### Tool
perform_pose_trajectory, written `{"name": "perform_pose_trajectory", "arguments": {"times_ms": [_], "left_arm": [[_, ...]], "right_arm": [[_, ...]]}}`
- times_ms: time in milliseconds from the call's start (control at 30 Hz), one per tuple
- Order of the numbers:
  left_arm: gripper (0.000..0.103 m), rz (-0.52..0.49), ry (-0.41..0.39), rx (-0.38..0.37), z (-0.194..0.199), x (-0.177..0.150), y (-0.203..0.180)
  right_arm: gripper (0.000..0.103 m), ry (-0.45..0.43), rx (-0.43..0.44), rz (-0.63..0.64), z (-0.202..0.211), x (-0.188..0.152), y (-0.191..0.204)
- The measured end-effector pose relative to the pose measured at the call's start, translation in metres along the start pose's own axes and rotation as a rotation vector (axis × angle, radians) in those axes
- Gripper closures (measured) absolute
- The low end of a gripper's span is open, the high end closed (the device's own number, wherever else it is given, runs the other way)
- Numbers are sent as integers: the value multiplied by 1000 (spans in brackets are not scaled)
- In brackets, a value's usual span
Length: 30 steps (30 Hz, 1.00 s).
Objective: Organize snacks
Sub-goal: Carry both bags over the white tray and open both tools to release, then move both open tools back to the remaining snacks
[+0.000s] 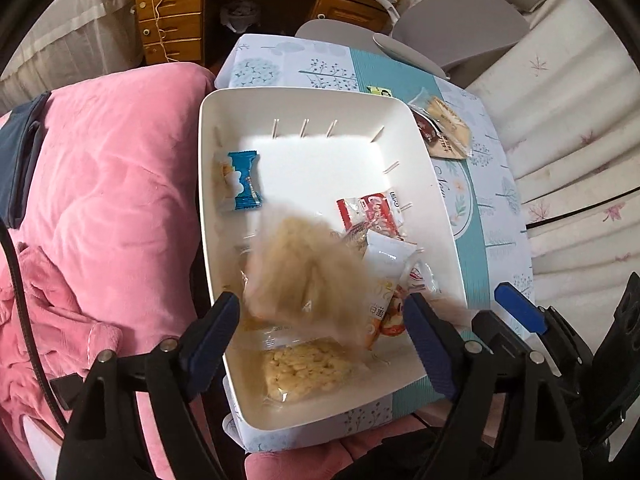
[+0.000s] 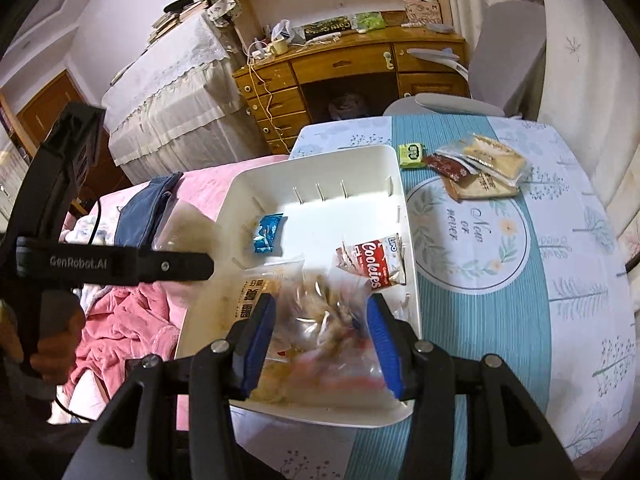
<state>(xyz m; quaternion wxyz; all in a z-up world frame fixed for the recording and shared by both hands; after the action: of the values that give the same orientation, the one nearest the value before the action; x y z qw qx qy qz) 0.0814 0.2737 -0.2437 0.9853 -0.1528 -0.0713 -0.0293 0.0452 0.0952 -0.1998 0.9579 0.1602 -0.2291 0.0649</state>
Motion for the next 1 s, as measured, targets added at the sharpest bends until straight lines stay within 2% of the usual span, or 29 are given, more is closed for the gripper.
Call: {"name": "perform_pose_trajectory", "arguments": {"times_ms": [33, 200, 433, 733, 1000], "left_arm": [[20, 1, -5, -6, 1, -1, -1], [20, -16, -24, 1, 5, 1, -8], [19, -19, -94, -5, 12, 13, -34], [19, 61, -183, -30, 7, 38, -84], [12, 117, -193, -17, -18, 60, -149]], "right_arm": [[44, 5, -2, -11, -1, -1, -2], [44, 21, -4, -60, 0, -6, -13], [44, 14, -3, -126, 6, -1, -40], [44, 46, 3, -186, 17, -5, -105], [43, 89, 52, -191, 27, 5, -173]]}}
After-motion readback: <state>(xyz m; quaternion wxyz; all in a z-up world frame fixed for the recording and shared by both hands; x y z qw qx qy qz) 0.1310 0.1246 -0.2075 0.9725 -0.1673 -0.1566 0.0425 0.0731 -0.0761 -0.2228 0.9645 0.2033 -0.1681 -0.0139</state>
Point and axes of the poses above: each gripper's, at about its wrist camera, not at the fingertips, and z roughly against the way its jaws point, y to its left, x to its top, the point moved 10 cm from there along -z, roughly the way its jaws point, and after that the axes turned 5 degrees about y, right-handed, at the moved point
